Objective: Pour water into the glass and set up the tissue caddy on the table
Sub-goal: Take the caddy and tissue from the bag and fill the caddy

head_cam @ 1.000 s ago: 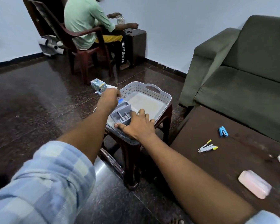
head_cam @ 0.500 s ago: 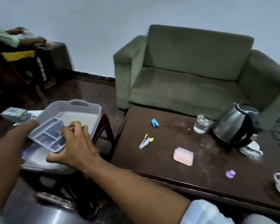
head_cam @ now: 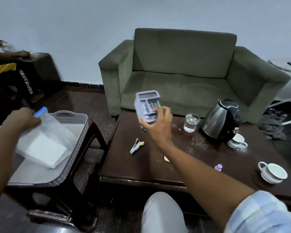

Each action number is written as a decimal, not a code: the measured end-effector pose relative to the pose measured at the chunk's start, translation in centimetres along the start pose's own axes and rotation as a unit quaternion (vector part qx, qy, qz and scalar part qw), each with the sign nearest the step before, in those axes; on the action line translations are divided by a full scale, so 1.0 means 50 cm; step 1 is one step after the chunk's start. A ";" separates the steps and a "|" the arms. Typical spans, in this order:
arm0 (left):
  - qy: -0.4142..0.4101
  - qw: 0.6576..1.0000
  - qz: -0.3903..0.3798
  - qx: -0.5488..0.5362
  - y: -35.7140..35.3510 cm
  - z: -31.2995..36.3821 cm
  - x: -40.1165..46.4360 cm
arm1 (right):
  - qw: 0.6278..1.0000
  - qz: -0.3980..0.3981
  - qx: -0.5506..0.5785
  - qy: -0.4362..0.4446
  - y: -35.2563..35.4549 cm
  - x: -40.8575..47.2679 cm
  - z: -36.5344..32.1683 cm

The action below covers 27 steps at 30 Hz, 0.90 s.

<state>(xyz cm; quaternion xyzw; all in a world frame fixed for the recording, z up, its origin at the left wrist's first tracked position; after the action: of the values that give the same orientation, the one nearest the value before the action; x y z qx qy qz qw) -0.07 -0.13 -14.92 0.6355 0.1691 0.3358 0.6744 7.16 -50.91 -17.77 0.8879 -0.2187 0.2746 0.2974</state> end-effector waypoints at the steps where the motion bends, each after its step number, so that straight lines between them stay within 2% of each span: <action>1: 0.017 1.000 0.018 -0.018 0.022 0.025 -0.005 | 0.999 0.010 -0.042 -0.002 0.033 0.003 0.059; 6: -0.046 0.994 0.076 -0.060 0.094 0.203 -0.037 | 0.979 0.090 -0.172 -0.054 0.185 -0.038 0.264; 14: -0.188 0.961 0.130 -0.154 0.142 0.513 -0.150 | 0.968 0.095 -0.206 -0.104 0.252 -0.088 0.339; 20: -0.195 0.938 0.075 -0.276 0.126 0.716 -0.261 | 0.963 0.069 -0.227 -0.130 0.253 -0.099 0.355; 27: -0.194 0.929 0.018 -0.314 0.039 0.828 -0.360 | 0.957 -0.009 -0.247 -0.150 0.209 -0.158 0.361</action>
<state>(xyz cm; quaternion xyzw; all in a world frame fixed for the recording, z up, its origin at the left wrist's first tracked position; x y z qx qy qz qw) 13.66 -42.99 -11.01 0.4468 -0.0900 0.2541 0.8530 1.90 -68.44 -30.50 0.8195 -0.3136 0.0725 0.4741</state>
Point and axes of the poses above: each hand's wrist, its own x-axis towards the middle knuckle, its own y-axis out of the back of the hand, z = x × y, the point moved 6 cm from there along x, towards the middle knuckle, and after that the axes turned 15 degrees about z, right-handed, at the moved point
